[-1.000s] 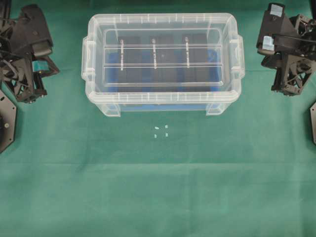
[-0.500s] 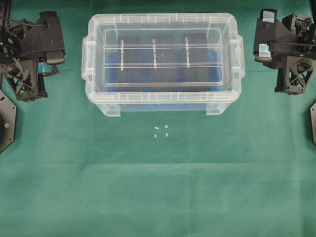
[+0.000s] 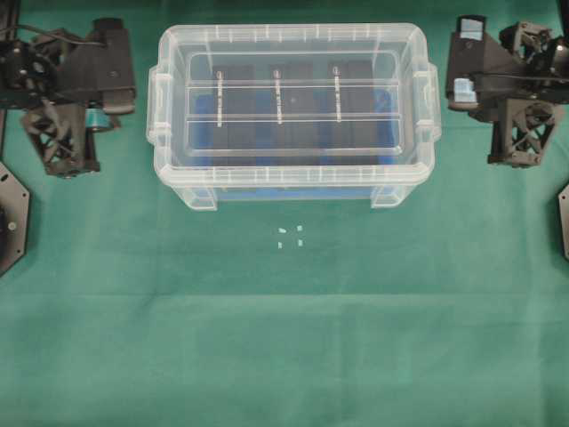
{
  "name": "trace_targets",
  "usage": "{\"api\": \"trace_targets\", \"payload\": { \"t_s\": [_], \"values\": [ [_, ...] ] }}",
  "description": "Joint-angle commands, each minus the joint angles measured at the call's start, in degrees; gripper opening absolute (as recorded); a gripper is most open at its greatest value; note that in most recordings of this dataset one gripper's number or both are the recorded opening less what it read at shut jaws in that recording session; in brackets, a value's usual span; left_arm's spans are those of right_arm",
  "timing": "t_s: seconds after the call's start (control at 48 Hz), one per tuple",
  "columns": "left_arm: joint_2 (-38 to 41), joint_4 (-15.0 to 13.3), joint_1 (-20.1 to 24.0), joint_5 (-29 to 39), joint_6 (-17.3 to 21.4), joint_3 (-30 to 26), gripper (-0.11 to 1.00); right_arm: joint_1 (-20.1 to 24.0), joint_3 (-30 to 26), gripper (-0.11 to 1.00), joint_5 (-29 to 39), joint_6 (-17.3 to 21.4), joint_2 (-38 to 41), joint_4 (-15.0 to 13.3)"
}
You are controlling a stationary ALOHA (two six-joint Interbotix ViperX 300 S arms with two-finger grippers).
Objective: Clamp the lid of the box with both arms, then lift and open it.
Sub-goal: 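Move both grippers onto the lid rim at the left and right ends, then close both grippers to clamp the lid edges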
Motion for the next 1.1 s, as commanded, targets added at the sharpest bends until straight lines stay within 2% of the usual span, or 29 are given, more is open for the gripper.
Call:
{"api": "trace_targets", "payload": {
  "t_s": [0.0,0.437,1.083],
  "values": [
    [1.58,-0.18,-0.18,-1.05,0.79,-1.93,0.01,-0.18,-2.20,0.00,-0.70,-0.44,0.62,-0.09],
    [9.05,-0.53,-0.18,-3.08,5.27,-5.89,0.01,-0.18,-5.36,0.00,-2.90,-3.34,4.83,-0.09],
    [9.93,-0.53,-0.18,-3.69,5.54,-6.06,0.01,0.44,-7.56,0.00,-4.92,-4.75,7.47,-0.18]
  ]
}}
